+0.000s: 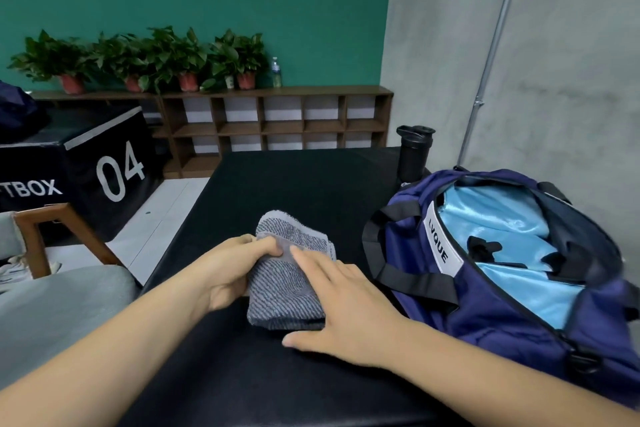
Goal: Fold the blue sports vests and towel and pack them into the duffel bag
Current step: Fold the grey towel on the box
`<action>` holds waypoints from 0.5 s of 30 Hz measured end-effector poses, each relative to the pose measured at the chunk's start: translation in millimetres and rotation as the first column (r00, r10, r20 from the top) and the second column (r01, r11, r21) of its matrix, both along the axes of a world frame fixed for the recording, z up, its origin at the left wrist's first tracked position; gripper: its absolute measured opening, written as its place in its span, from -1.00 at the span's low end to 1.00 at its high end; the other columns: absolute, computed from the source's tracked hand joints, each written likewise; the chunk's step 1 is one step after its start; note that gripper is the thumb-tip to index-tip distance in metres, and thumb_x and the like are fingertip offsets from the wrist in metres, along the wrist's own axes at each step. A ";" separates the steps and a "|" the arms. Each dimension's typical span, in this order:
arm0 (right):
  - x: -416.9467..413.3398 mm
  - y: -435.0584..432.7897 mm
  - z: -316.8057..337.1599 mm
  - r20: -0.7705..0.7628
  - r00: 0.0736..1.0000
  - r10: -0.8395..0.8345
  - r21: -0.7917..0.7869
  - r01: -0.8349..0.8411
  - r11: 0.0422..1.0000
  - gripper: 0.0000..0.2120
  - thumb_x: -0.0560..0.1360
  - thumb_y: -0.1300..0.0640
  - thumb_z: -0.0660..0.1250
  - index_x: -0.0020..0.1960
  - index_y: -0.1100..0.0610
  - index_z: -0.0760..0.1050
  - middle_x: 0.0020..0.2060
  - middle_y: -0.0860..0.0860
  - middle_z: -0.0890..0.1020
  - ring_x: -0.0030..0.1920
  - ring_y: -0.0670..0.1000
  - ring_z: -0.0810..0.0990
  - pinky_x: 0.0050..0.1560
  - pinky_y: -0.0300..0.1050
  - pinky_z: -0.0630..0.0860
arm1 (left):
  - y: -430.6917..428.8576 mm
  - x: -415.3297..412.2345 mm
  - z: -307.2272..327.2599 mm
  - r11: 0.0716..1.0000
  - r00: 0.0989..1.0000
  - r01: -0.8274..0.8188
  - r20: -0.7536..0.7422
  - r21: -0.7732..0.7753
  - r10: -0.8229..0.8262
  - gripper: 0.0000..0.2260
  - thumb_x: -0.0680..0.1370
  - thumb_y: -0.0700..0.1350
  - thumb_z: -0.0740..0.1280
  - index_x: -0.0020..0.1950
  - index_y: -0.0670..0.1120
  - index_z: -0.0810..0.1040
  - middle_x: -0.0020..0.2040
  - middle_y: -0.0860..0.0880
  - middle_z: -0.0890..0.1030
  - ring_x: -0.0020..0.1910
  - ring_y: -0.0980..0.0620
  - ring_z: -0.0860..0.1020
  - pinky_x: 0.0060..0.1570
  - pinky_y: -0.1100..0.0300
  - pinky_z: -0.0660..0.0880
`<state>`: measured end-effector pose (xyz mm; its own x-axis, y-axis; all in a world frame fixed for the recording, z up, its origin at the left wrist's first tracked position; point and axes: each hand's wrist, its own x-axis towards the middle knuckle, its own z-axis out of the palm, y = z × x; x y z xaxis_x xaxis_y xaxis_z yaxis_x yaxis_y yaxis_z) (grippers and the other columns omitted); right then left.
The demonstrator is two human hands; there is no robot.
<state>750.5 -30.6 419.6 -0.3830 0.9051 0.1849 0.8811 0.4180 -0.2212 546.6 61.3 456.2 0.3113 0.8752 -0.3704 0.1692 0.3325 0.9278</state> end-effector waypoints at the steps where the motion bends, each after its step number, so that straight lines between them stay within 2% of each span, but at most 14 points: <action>1: -0.9 -1.9 2.0 -0.021 1.000 0.002 0.041 -0.001 0.999 0.17 0.45 -0.48 0.38 0.71 -0.12 -0.32 0.70 -0.11 0.01 0.66 -0.01 0.09 0.63 0.01 0.15 | -4.1 5.6 9.6 1.000 1.000 0.022 0.014 0.018 -0.022 -0.68 0.54 -0.14 0.45 0.27 -0.20 0.65 0.19 -0.22 0.73 0.15 -0.17 0.72 0.26 -0.15 0.61; 4: 2.0 -7.2 11.5 -0.074 0.997 -0.028 0.167 0.041 0.985 0.21 0.45 -0.32 0.48 0.71 -0.10 -0.35 0.71 -0.08 0.00 0.70 -0.04 -0.01 0.65 0.01 0.16 | -18.9 22.3 42.3 0.996 0.998 0.028 0.048 0.082 -0.032 -0.78 0.59 -0.17 0.41 0.18 -0.22 0.72 0.17 -0.23 0.73 0.10 -0.13 0.71 0.22 -0.11 0.61; 7: 14.9 -12.6 29.8 -0.208 0.974 -0.091 0.252 0.143 0.957 0.12 0.48 -0.15 0.51 0.73 -0.06 -0.22 0.70 -0.10 0.07 0.68 -0.09 0.05 0.62 0.01 0.22 | -30.2 43.9 73.4 0.990 0.992 -0.021 0.123 0.142 0.003 -0.71 0.59 -0.18 0.44 0.27 -0.28 0.63 0.15 -0.23 0.74 0.11 -0.13 0.71 0.07 -0.05 0.64; 9: 29.3 -16.3 44.7 -0.263 0.958 -0.116 0.302 0.196 0.933 0.07 0.47 -0.08 0.52 0.73 -0.06 -0.11 0.69 -0.10 0.12 0.68 -0.08 0.09 0.61 0.03 0.25 | -36.7 62.2 92.3 0.983 0.983 -0.050 0.181 0.176 0.018 -0.74 0.59 -0.18 0.44 0.24 -0.24 0.62 0.10 -0.18 0.74 0.09 -0.10 0.71 -0.05 0.01 0.63; 12: 57.3 -24.4 72.8 -0.268 0.947 -0.176 0.357 0.267 0.895 0.02 0.44 0.01 0.55 0.72 -0.07 0.01 0.69 -0.07 0.16 0.67 -0.04 0.15 0.62 0.01 0.24 | -45.2 96.2 117.6 0.974 0.962 -0.048 0.273 0.223 -0.015 -0.87 0.60 -0.19 0.43 0.12 -0.19 0.64 -0.06 -0.09 0.76 -0.10 0.01 0.74 -0.23 0.13 0.65; 15: 94.2 -32.1 102.2 -0.238 0.941 -0.239 0.381 0.317 0.868 -0.02 0.40 0.20 0.51 0.70 -0.07 0.12 0.68 -0.06 0.20 0.65 0.00 0.20 0.61 0.02 0.26 | -48.8 136.0 133.5 0.973 0.933 -0.030 0.357 0.230 -0.056 -0.89 0.62 -0.21 0.40 0.12 -0.19 0.66 -0.08 -0.10 0.76 -0.14 0.02 0.74 -0.21 0.16 0.68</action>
